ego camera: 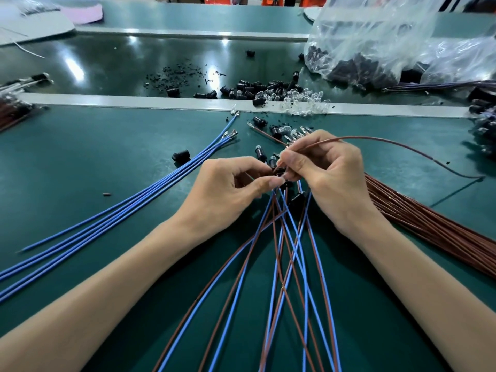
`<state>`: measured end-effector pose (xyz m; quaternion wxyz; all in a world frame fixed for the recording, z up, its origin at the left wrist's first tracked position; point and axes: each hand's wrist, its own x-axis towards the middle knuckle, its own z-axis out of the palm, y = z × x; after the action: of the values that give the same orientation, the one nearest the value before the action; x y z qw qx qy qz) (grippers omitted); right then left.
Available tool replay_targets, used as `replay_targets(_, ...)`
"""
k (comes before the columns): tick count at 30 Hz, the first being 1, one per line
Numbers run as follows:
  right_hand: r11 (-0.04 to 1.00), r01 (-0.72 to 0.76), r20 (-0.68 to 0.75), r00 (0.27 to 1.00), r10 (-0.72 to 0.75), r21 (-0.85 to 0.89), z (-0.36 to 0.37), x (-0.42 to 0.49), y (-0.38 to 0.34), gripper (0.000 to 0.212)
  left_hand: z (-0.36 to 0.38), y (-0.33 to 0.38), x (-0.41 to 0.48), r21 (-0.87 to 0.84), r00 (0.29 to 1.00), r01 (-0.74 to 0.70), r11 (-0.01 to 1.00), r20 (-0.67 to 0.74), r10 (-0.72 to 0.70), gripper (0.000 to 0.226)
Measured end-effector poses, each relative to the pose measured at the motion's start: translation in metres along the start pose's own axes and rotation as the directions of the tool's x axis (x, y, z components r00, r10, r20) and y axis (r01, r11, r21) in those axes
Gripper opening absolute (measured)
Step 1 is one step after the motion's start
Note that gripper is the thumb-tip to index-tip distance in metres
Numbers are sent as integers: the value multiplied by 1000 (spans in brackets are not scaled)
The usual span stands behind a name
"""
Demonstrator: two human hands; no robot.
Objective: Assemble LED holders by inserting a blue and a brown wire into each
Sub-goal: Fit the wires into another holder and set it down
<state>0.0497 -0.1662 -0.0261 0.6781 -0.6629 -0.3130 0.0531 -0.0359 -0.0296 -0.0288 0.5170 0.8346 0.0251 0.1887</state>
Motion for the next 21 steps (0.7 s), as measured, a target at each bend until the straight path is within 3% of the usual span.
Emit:
replay_targets(15, 974, 35, -33, 999, -43, -226, 0, 1, 6, 15, -2, -4, 1, -94, 997, 56, 994, -50, -61, 22)
replay_targets(21, 979, 58, -56, 996, -70, -194, 2, 2, 6, 13, -1, -4, 1, -127, 997, 62, 990, -48, -68, 22)
